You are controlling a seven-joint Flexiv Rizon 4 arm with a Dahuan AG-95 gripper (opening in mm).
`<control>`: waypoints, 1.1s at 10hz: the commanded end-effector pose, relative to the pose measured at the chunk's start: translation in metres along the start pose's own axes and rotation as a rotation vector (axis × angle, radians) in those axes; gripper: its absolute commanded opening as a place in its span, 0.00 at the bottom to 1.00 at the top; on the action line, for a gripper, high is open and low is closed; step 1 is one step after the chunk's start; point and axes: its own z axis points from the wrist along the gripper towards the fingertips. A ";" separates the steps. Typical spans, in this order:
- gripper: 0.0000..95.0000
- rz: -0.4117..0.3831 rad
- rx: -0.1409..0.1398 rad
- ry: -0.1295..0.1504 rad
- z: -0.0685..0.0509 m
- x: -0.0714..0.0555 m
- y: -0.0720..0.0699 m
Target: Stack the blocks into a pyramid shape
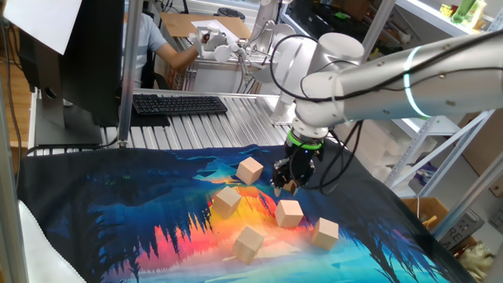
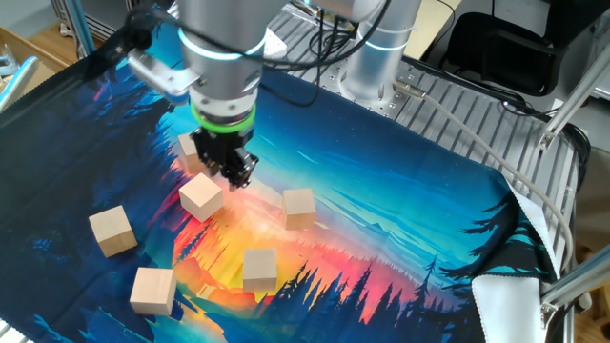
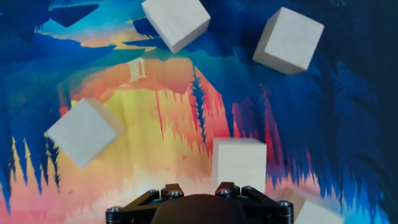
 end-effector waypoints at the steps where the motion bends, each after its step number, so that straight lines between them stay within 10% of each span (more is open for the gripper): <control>1: 0.40 -0.019 0.001 -0.001 0.004 -0.001 -0.001; 11: 0.40 -0.024 -0.001 0.011 0.006 -0.009 -0.004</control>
